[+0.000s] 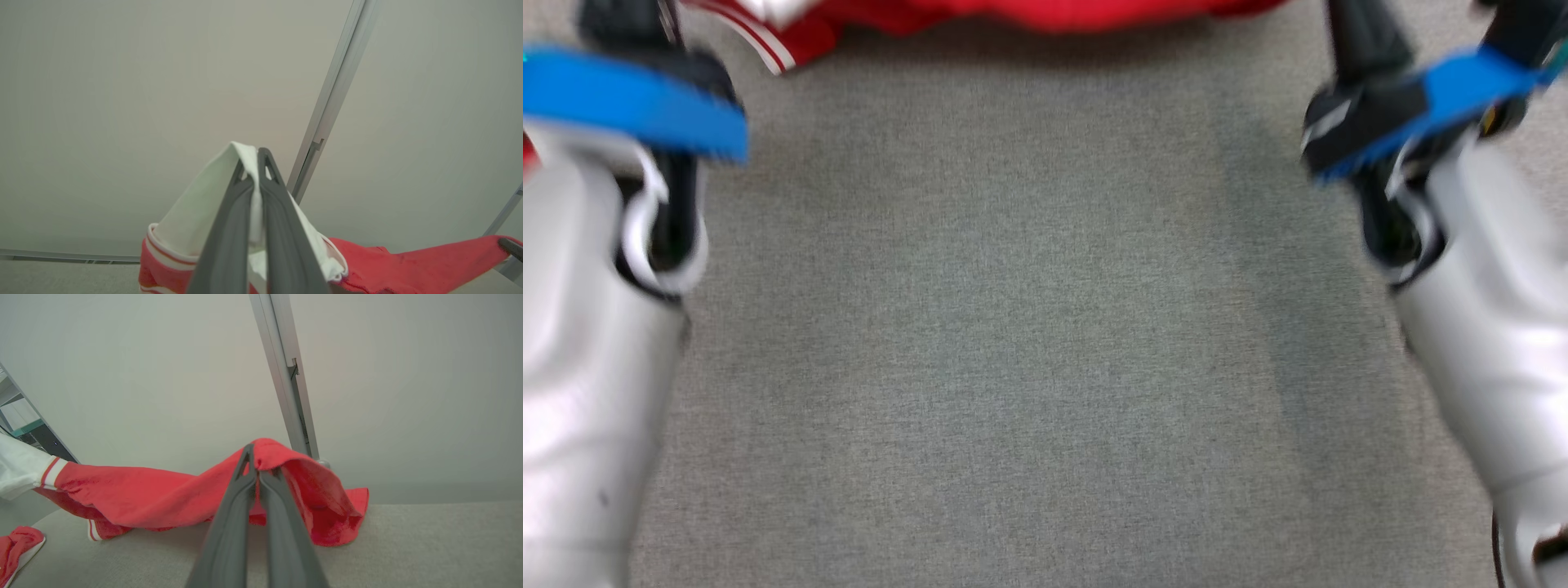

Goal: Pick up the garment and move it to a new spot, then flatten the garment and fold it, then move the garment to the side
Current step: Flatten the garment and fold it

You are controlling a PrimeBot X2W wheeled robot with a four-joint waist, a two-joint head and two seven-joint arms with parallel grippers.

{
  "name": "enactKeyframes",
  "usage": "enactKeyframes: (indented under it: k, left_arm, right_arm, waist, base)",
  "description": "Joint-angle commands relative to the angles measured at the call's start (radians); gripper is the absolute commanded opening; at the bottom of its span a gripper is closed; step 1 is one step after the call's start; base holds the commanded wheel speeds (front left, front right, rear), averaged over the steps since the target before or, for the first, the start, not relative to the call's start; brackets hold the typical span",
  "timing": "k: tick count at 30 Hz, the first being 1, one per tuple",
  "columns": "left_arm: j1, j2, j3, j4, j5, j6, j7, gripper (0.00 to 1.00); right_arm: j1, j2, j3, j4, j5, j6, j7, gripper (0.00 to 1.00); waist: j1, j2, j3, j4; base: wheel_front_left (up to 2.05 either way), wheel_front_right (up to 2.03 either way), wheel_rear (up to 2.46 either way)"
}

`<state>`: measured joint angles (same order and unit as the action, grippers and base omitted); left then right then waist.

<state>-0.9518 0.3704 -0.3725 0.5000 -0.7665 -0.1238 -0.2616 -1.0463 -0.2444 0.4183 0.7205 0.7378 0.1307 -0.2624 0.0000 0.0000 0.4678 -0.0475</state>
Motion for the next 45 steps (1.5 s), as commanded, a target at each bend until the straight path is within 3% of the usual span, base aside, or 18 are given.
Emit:
enactKeyframes:
  k: [1,9,17,22,37,45]
  left_arm:
    - [0.061,-0.011,0.02,-0.031,0.013,0.008,-0.005,0.0]
    - [0.465,-0.092,0.096,-0.176,0.086,0.033,-0.005,0.0]
    - [0.811,-0.202,0.194,-0.237,0.099,0.035,-0.005,0.0]
    - [0.963,-0.241,0.216,-0.253,0.119,0.038,-0.005,0.0]
    - [1.206,-0.255,0.203,-0.359,0.124,0.071,0.02,0.0]
    - [1.186,-0.238,0.183,-0.37,0.138,0.071,0.04,0.0]
  right_arm:
    - [0.06,-0.002,0.008,-0.022,0.007,0.0,-0.003,0.0]
    - [0.378,-0.015,0.025,-0.116,0.047,0.0,-0.003,0.0]
    - [0.648,-0.045,0.012,-0.134,0.085,0.0,-0.003,0.0]
    - [0.783,-0.059,0.004,-0.164,0.093,0.0,-0.002,0.0]
    - [1.11,-0.056,-0.131,-0.326,0.043,0.0,0.09,0.0]
    - [1.164,-0.015,-0.2,-0.408,-0.006,0.0,0.167,0.0]
  waist:
    - [0.0,0.0,-0.019,-0.012]
    - [0.0,0.0,-0.124,-0.01]
    - [0.0,0.0,-0.274,-0.009]
    - [0.0,0.0,-0.347,-0.006]
    - [0.0,0.0,-0.444,0.032]
    - [0.0,0.0,-0.442,0.029]
  base:
    - [0.0,0.0,0.0]
    - [0.0,0.0,0.0]
    - [0.0,0.0,0.0]
    - [0.0,0.0,0.0]
    - [0.0,0.0,0.0]
    - [0.0,0.0,0.0]
